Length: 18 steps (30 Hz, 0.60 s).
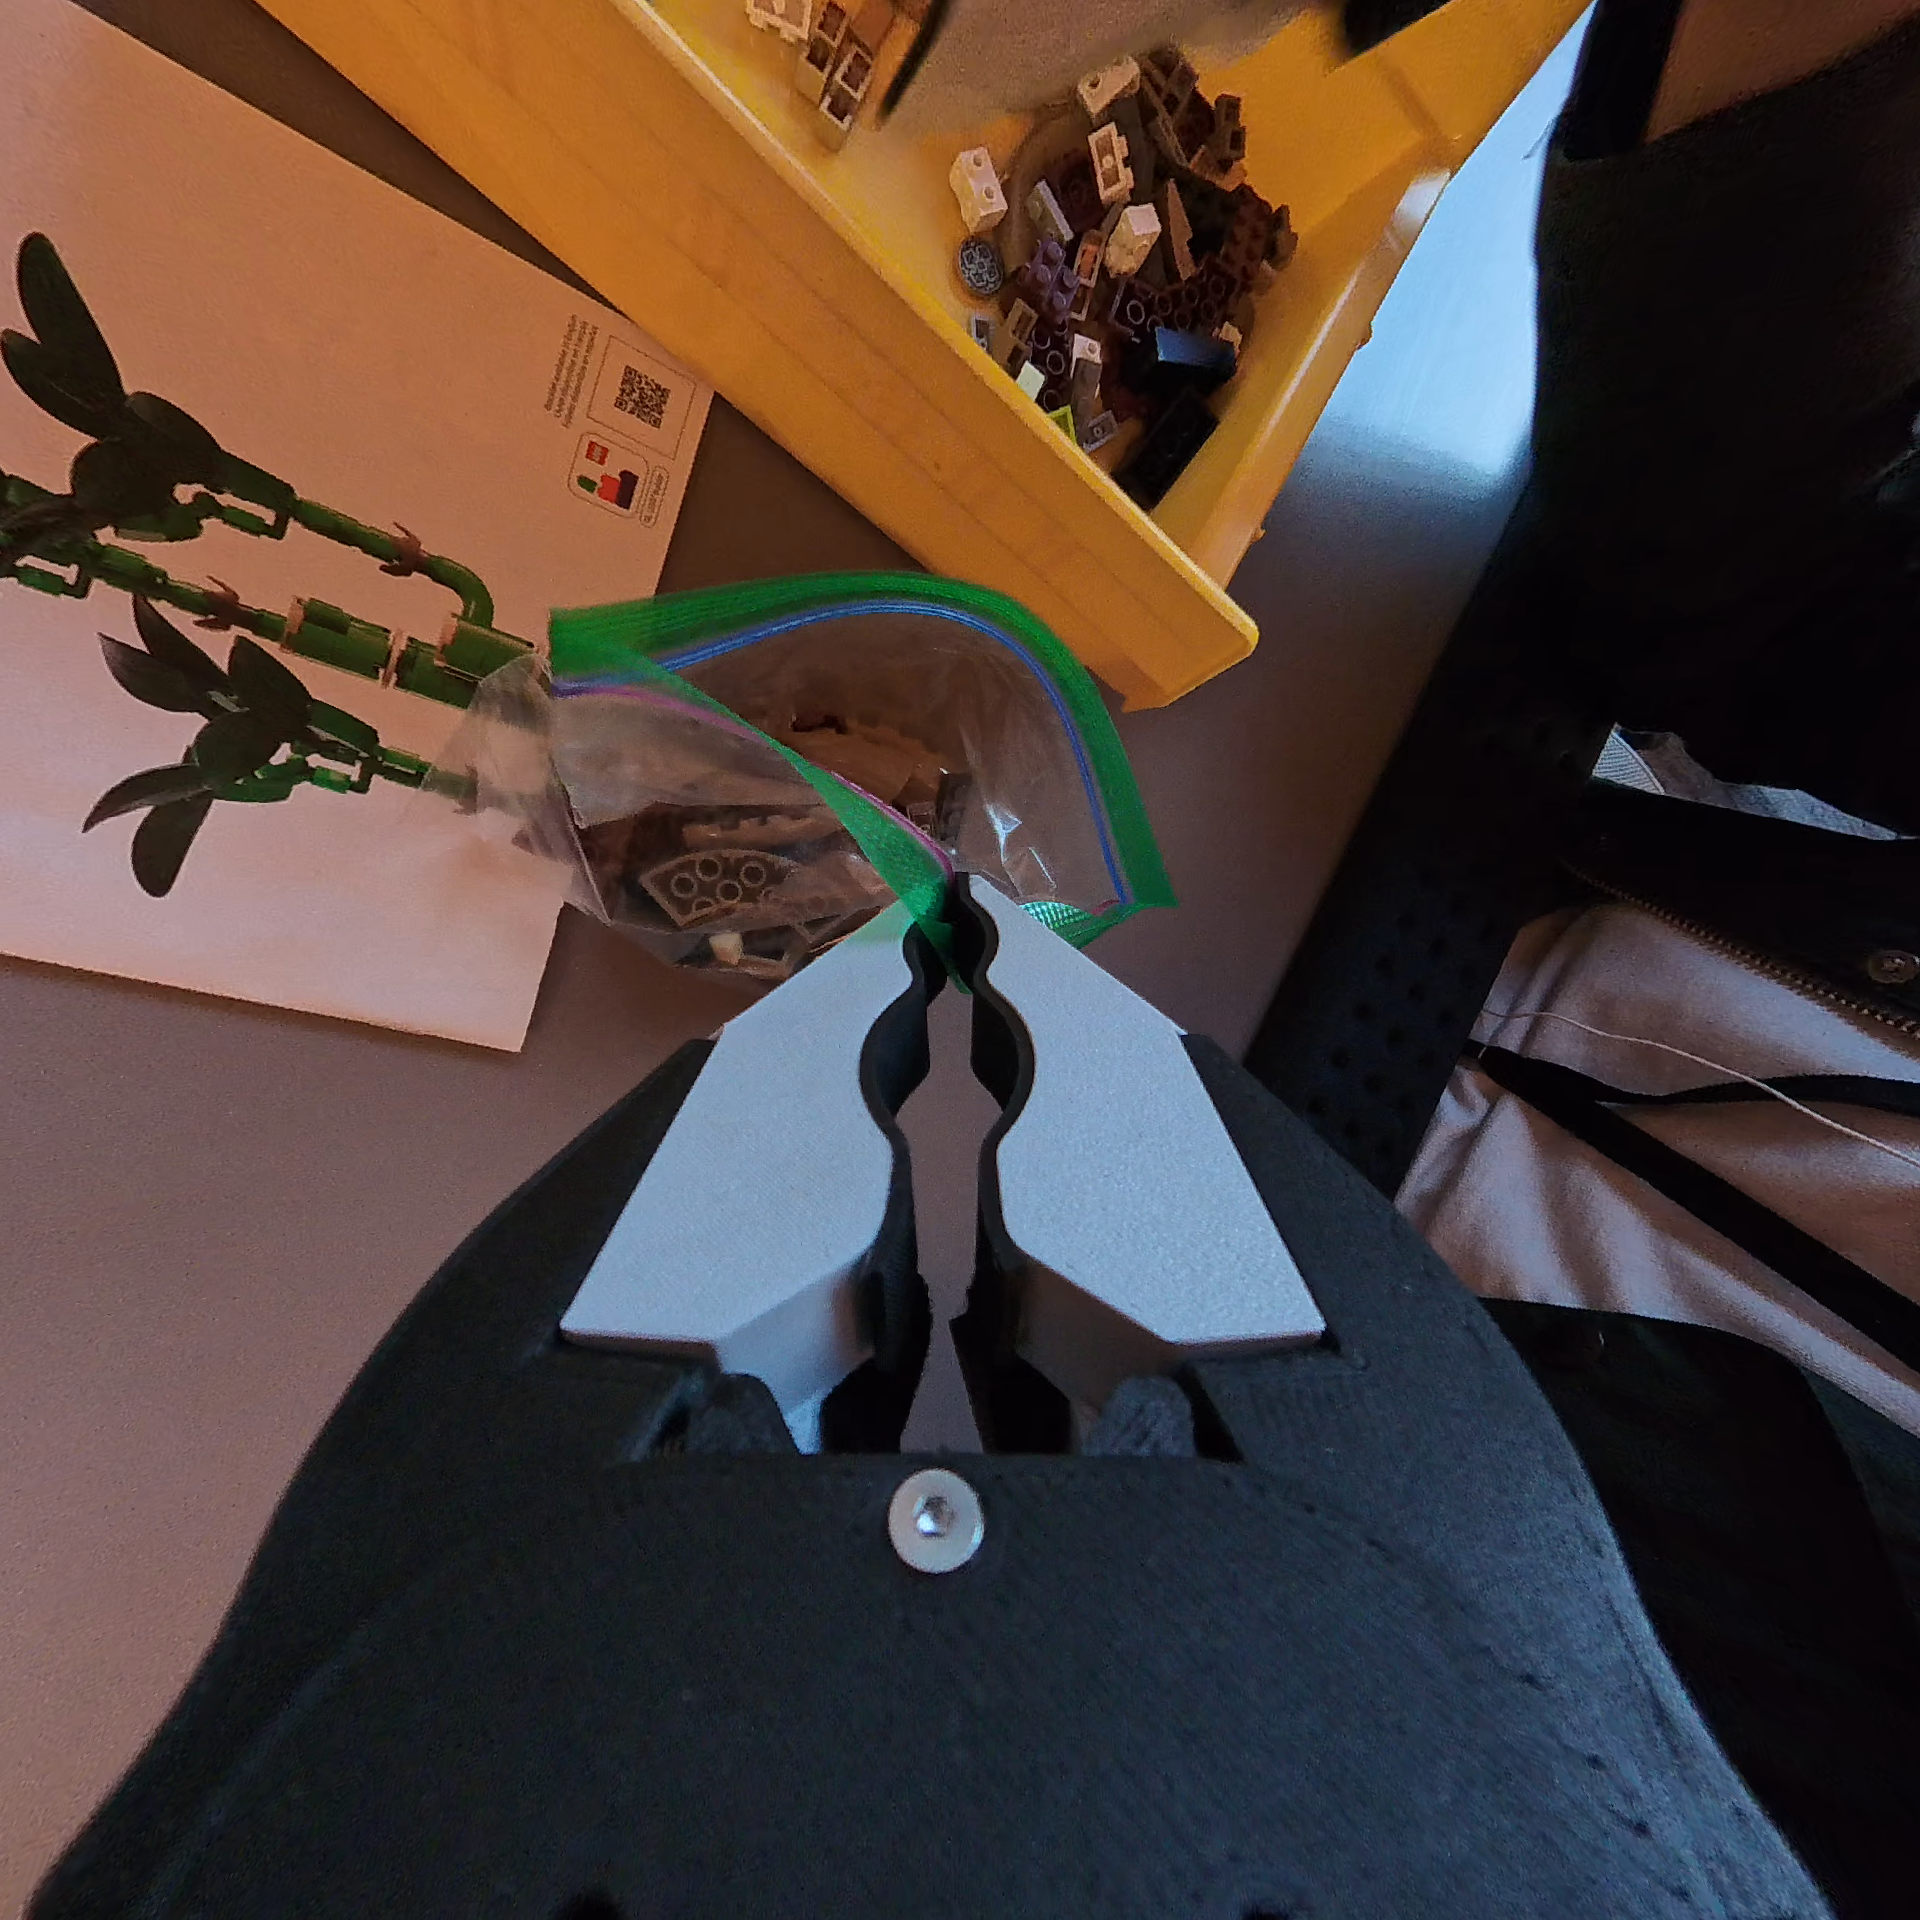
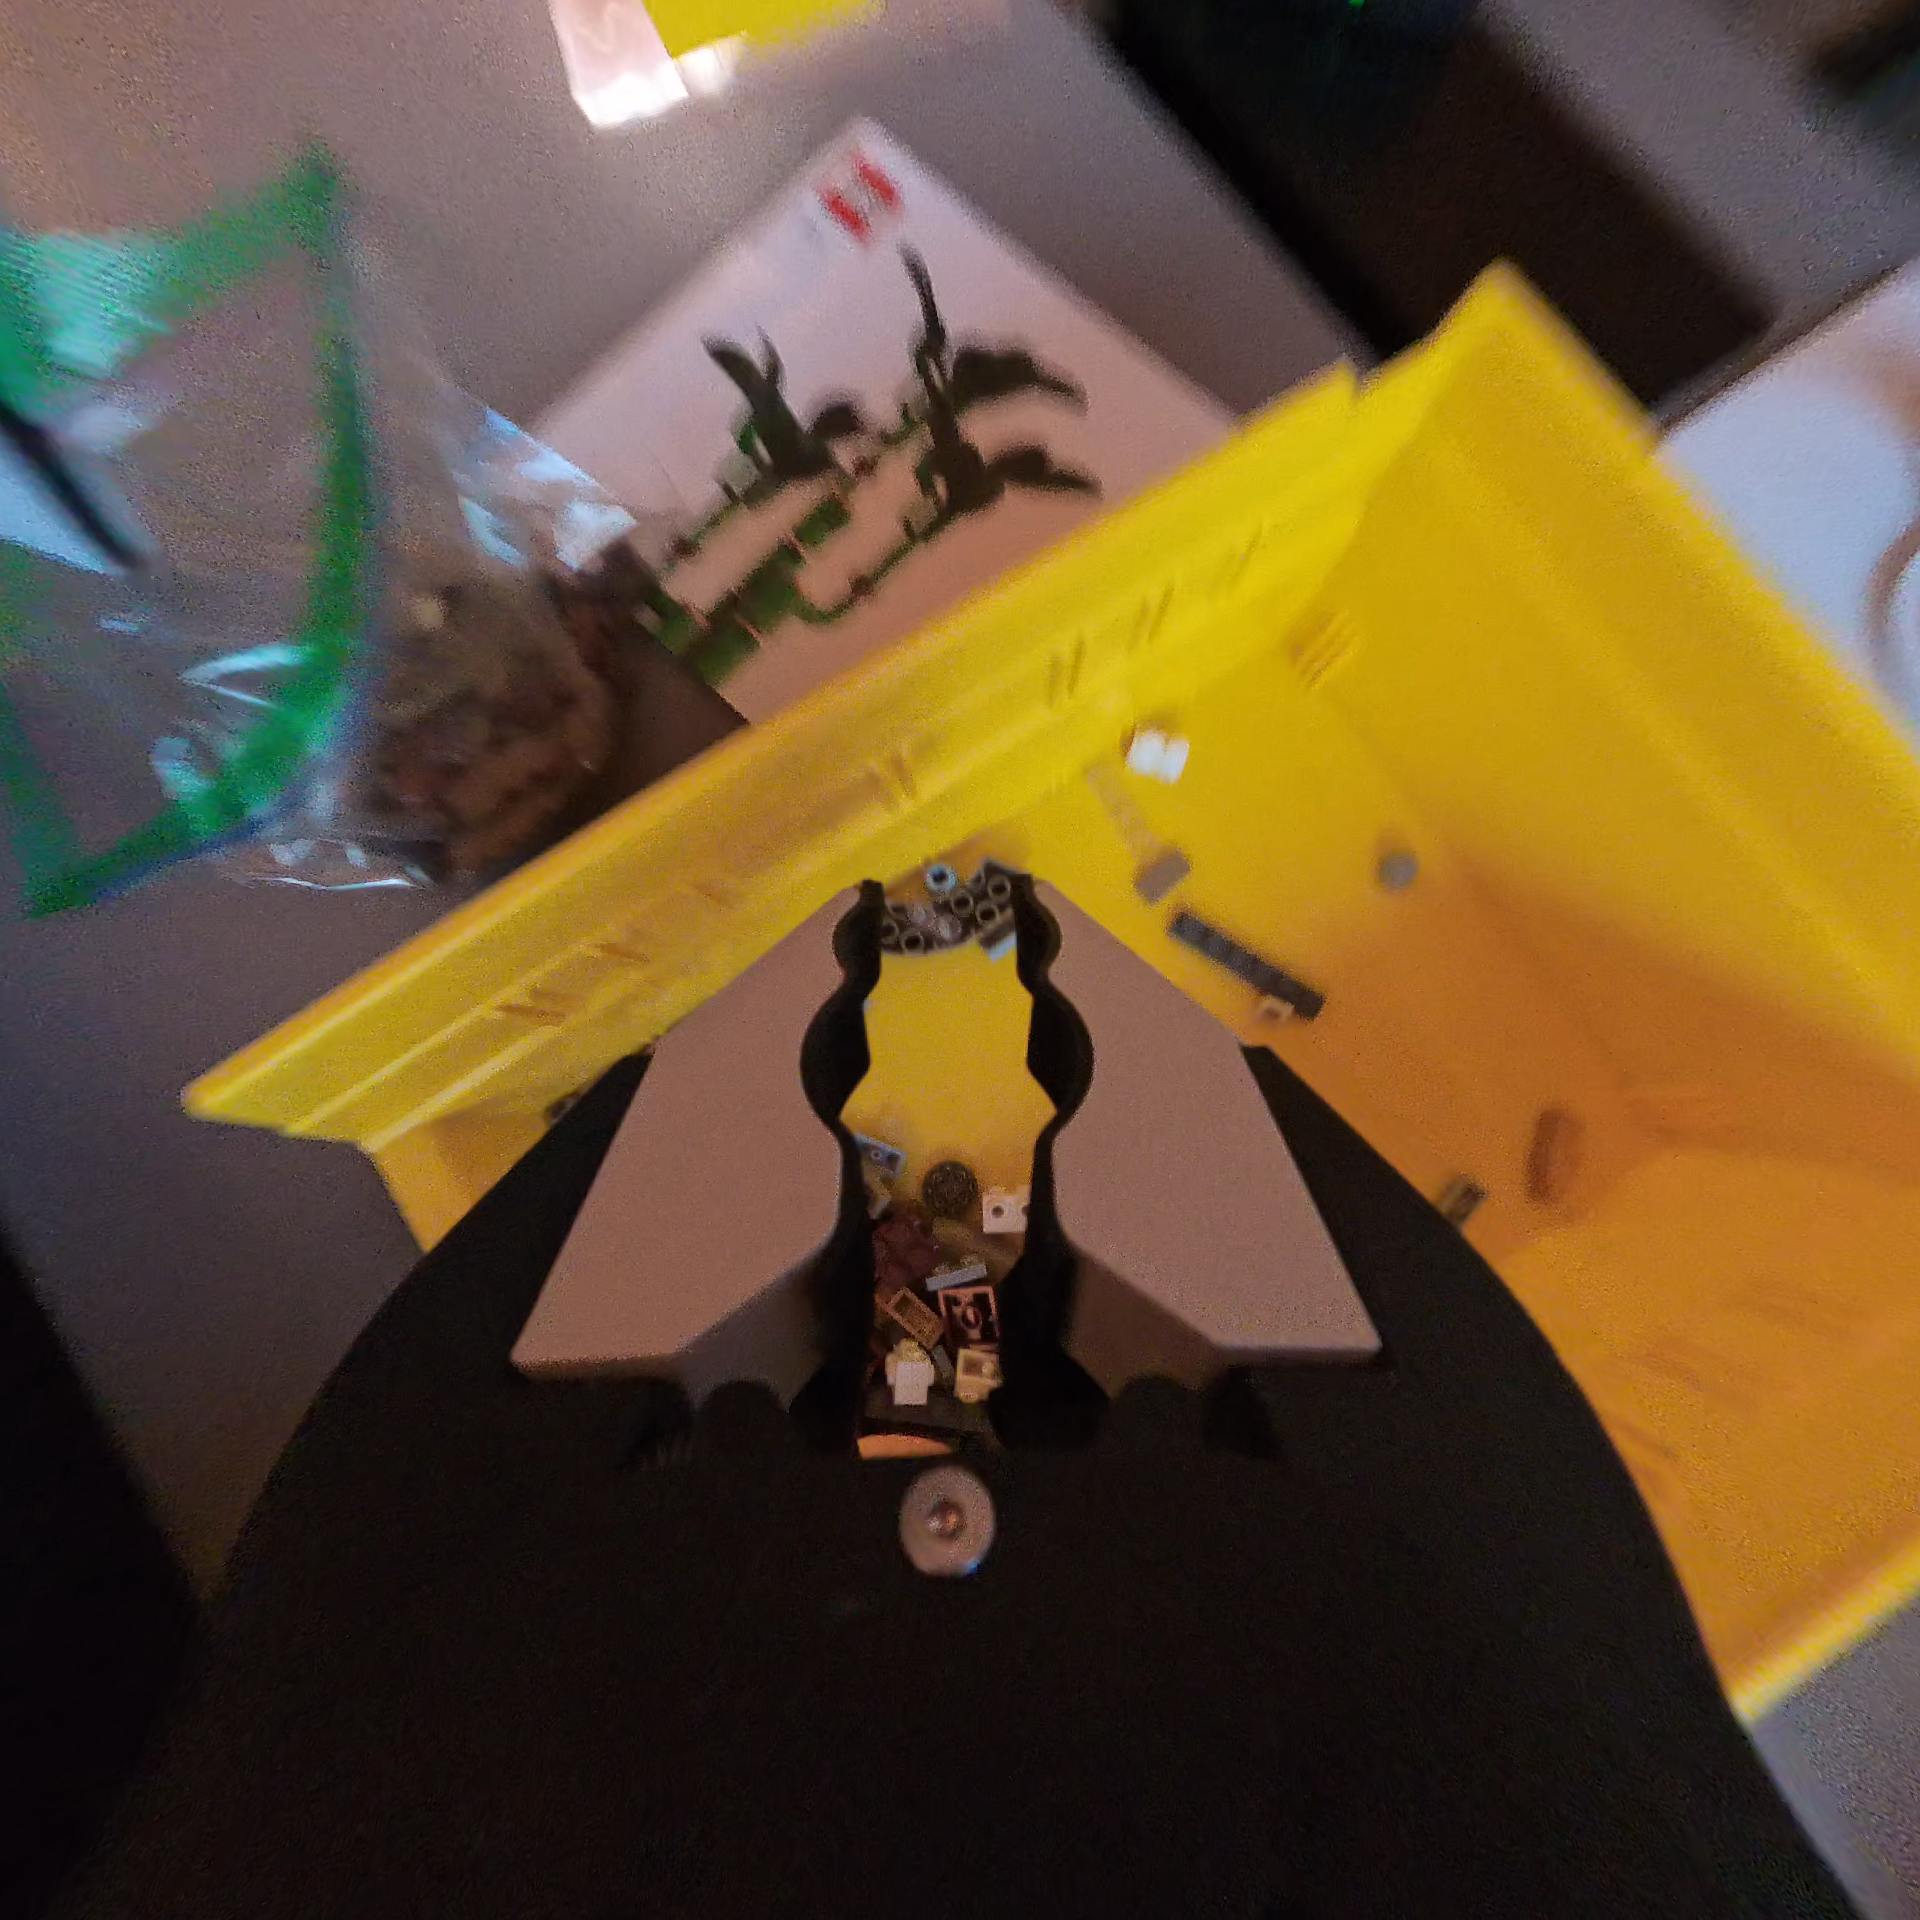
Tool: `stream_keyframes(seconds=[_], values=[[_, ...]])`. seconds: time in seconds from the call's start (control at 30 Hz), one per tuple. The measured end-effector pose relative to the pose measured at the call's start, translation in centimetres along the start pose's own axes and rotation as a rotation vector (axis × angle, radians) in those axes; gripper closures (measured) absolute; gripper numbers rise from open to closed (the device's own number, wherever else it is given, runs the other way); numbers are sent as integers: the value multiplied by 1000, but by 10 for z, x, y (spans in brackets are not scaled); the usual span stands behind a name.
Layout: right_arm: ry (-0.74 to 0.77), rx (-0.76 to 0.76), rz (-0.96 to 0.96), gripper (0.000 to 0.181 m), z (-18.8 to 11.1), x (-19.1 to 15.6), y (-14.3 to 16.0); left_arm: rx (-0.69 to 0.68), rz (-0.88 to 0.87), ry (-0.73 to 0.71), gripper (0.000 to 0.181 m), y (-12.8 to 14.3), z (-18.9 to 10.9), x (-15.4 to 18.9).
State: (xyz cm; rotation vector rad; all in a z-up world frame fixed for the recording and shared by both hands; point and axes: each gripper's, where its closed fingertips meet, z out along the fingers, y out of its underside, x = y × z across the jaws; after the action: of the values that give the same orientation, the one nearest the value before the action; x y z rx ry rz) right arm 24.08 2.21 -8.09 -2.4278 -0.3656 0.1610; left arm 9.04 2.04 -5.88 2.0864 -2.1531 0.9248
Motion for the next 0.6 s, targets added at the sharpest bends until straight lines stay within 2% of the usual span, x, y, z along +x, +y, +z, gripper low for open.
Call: stream_keyframes(seconds=[0.13,0.23,0.4,0.47,0.6], values=[[15,-187,-40,156,42,1,33,-8,1,2,181,0,2,0],[-14,-199,-64,156,54,-5,38,-8,3,4,181,0,3,1],[-28,-190,-92,161,61,-5,41,-8,4,2,181,0,2,1],[-51,-199,-70,172,58,-6,43,-7,3,1,181,0,1,1],[-41,-182,-58,173,48,-1,41,-7,2,3,181,0,2,1]])
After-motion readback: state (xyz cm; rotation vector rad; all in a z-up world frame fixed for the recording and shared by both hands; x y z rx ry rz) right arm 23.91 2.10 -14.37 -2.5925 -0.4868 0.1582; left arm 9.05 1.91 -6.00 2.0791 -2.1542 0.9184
